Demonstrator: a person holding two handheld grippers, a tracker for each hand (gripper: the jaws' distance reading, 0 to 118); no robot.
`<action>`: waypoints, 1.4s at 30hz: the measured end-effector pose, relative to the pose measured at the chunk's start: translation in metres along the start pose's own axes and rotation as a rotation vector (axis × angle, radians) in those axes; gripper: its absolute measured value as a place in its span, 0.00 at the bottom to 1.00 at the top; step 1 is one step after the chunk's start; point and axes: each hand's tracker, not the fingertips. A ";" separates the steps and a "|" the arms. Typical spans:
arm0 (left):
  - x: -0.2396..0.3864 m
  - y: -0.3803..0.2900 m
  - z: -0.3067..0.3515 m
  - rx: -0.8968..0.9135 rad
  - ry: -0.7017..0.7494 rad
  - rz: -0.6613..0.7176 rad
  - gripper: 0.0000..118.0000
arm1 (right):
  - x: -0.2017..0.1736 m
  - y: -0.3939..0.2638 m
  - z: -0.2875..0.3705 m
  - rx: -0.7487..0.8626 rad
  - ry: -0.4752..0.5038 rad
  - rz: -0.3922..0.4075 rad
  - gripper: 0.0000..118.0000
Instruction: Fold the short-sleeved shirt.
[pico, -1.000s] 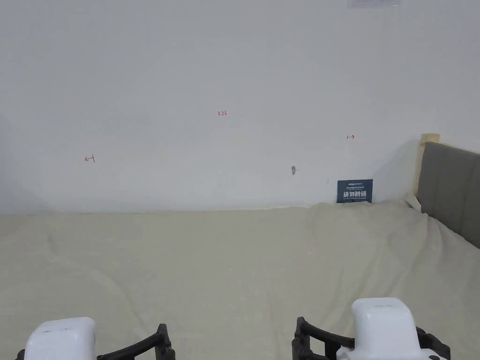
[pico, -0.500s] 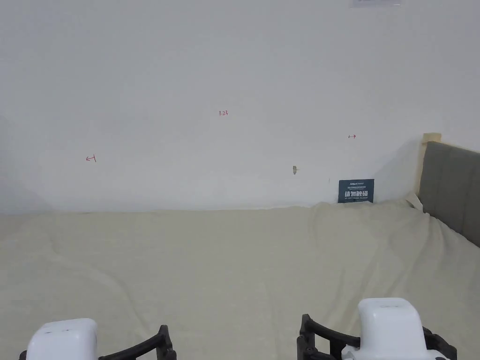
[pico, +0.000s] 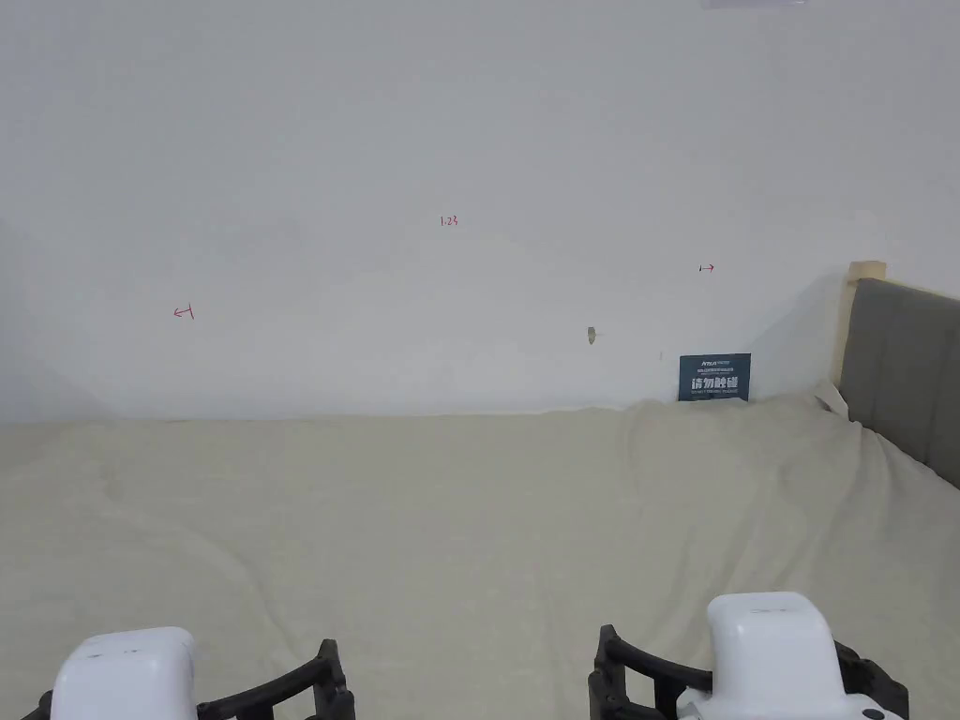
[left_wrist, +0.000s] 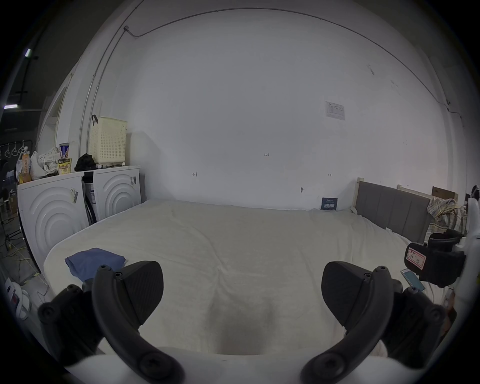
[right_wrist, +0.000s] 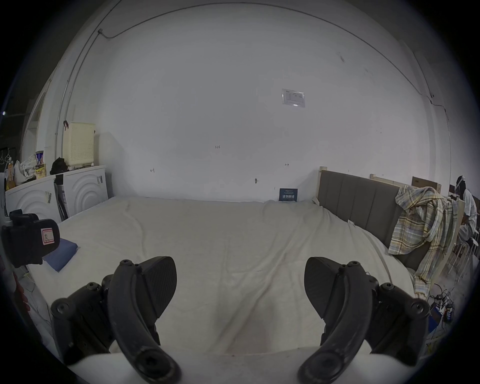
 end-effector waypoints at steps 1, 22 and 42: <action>0.000 0.000 0.000 0.001 -0.001 -0.001 1.00 | 0.000 0.000 0.000 0.002 -0.002 0.001 0.87; 0.001 0.001 0.001 0.004 -0.005 -0.005 1.00 | 0.002 0.000 0.000 -0.004 0.009 0.002 0.87; 0.003 -0.001 0.002 0.007 -0.008 -0.011 1.00 | 0.005 -0.003 -0.001 -0.007 -0.002 -0.001 0.87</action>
